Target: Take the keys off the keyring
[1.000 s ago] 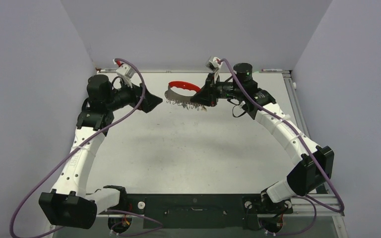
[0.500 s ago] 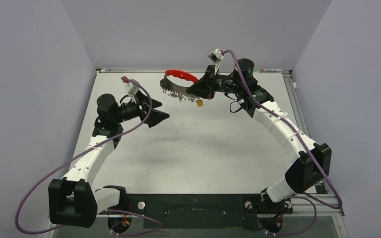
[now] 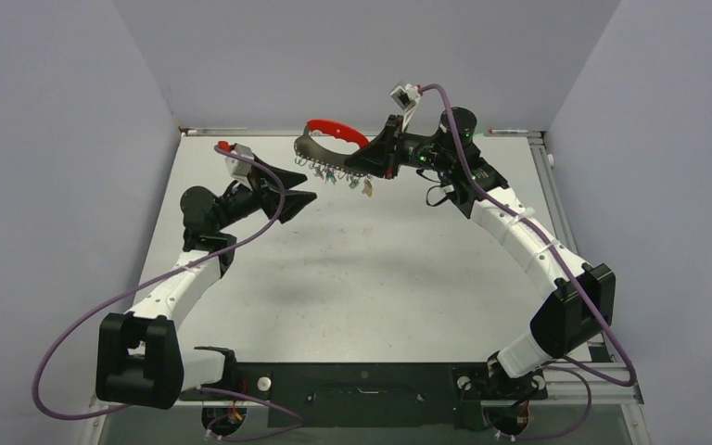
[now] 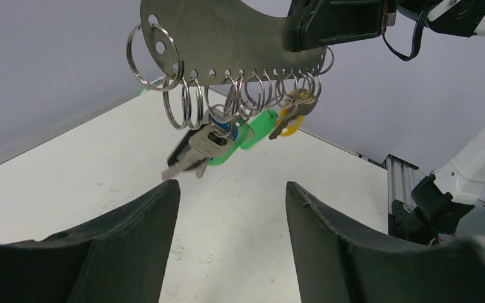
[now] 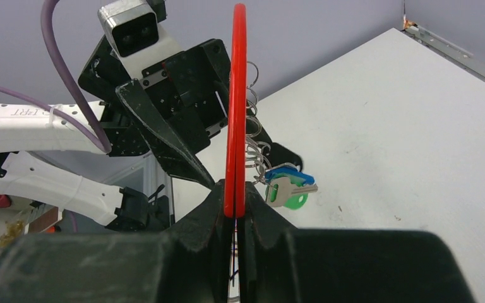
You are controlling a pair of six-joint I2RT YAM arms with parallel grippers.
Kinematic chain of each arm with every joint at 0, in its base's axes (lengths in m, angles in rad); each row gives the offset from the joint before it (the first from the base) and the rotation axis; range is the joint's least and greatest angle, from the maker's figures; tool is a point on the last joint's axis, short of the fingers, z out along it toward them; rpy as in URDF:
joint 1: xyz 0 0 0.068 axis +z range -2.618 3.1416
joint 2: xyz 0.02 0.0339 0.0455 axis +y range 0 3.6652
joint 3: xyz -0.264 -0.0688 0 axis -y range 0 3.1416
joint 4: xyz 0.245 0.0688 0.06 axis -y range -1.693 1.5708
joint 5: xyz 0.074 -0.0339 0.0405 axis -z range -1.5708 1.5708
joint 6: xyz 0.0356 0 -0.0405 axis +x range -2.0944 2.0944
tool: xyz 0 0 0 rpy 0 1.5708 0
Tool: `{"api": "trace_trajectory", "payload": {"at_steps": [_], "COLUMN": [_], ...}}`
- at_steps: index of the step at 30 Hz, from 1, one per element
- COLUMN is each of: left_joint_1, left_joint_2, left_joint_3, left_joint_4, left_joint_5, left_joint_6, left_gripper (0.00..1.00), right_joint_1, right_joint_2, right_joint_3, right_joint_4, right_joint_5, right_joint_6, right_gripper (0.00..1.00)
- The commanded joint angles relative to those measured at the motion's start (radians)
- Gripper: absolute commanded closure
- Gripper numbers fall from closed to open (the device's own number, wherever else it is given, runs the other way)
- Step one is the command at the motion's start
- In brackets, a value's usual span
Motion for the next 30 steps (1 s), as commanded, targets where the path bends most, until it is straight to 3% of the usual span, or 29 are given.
{"api": "trace_trajectory", "payload": {"at_steps": [1,5,30], "left_joint_1": [-0.014,-0.016,-0.051], "left_joint_2": [0.010,0.021,0.059], "left_joint_3": [0.009,0.028,0.073], "left_joint_4": [0.090,0.065,0.024], "left_joint_5": [-0.040,-0.064,-0.093], "left_joint_6": [0.036,0.054,0.139], "left_gripper": [0.42,0.54,0.55], "right_joint_1": [0.006,0.010,0.031], "right_joint_2": [0.004,0.008,0.015], "right_joint_3": [0.046,0.043,0.036], "right_joint_4": [0.115,0.128,0.166], "right_joint_5": [-0.014,-0.021,-0.046], "right_joint_6": [0.040,0.052,0.092], "right_gripper": [0.95,0.95,0.95]}}
